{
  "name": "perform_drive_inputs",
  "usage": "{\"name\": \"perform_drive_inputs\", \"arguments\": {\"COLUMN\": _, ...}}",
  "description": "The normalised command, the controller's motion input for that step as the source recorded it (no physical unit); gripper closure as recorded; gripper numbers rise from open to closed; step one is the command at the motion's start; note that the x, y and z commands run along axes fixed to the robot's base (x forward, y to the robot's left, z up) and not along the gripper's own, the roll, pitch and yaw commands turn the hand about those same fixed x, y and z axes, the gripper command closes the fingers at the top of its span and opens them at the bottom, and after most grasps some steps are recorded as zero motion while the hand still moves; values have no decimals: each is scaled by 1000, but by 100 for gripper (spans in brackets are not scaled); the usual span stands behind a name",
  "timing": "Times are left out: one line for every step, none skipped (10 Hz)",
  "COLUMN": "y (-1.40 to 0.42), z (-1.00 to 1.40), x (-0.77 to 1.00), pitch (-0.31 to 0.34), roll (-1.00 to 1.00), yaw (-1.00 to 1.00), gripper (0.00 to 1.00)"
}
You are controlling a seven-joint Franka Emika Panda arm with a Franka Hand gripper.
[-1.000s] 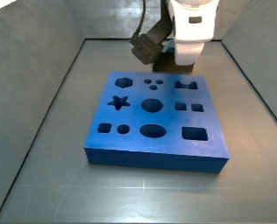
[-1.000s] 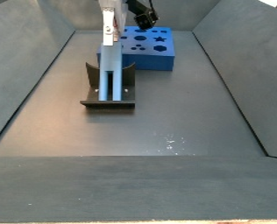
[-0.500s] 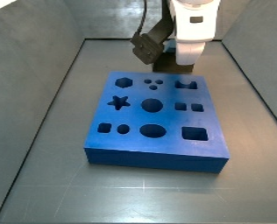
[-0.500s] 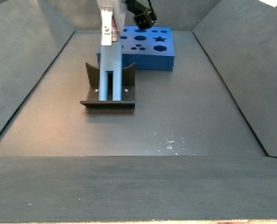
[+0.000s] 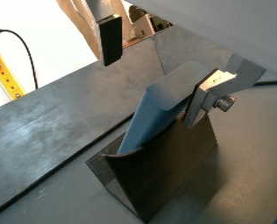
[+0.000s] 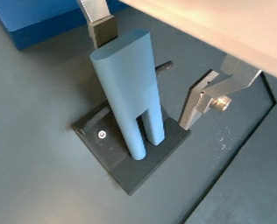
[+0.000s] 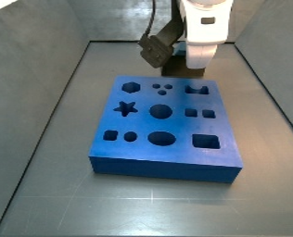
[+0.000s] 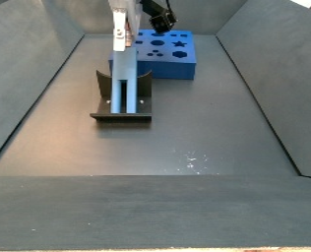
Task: Pick up the square-circle object. Move up. Rotate the square-circle object. Place the square-circle object on the fixture. Regrasp the square-circle object. Move to above the board. Insert the square-circle object.
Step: Regrasp the square-circle object.
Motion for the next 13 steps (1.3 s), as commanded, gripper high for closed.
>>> {"name": "perform_drive_inputs", "arguments": {"y": -34, "z": -40, "x": 219, "pitch": 145, "roll": 132, "yaw": 77, "gripper": 0}}
{"name": "perform_drive_inputs", "arguments": {"y": -34, "z": -40, "x": 218, "pitch": 145, "roll": 131, "yaw": 77, "gripper": 0}}
{"name": "perform_drive_inputs", "arguments": {"y": -34, "z": -40, "x": 217, "pitch": 145, "roll": 131, "yaw": 77, "gripper": 0}}
{"name": "perform_drive_inputs", "arguments": {"y": -34, "z": -40, "x": 216, "pitch": 144, "roll": 131, "yaw": 77, "gripper": 0}}
{"name": "perform_drive_inputs", "arguments": {"y": -34, "z": -41, "x": 214, "pitch": 145, "roll": 131, "yaw": 76, "gripper": 0}}
{"name": "perform_drive_inputs", "arguments": {"y": -34, "z": -40, "x": 213, "pitch": 144, "roll": 131, "yaw": 76, "gripper": 0}}
{"name": "perform_drive_inputs", "arguments": {"y": -35, "z": -40, "x": 209, "pitch": 144, "roll": 132, "yaw": 75, "gripper": 0}}
{"name": "perform_drive_inputs", "arguments": {"y": -34, "z": -39, "x": 206, "pitch": 144, "roll": 132, "yaw": 75, "gripper": 0}}
{"name": "perform_drive_inputs", "arguments": {"y": -35, "z": -36, "x": 199, "pitch": 143, "roll": 132, "yaw": 74, "gripper": 0}}
{"name": "perform_drive_inputs", "arguments": {"y": -35, "z": -35, "x": 194, "pitch": 142, "roll": 132, "yaw": 73, "gripper": 0}}
{"name": "perform_drive_inputs", "arguments": {"y": -34, "z": -34, "x": 188, "pitch": 142, "roll": 132, "yaw": 72, "gripper": 0}}
{"name": "perform_drive_inputs", "arguments": {"y": -35, "z": -32, "x": 181, "pitch": 141, "roll": 131, "yaw": 71, "gripper": 0}}
{"name": "perform_drive_inputs", "arguments": {"y": 0, "z": 0, "x": 0, "pitch": 0, "roll": 0, "yaw": 0, "gripper": 100}}
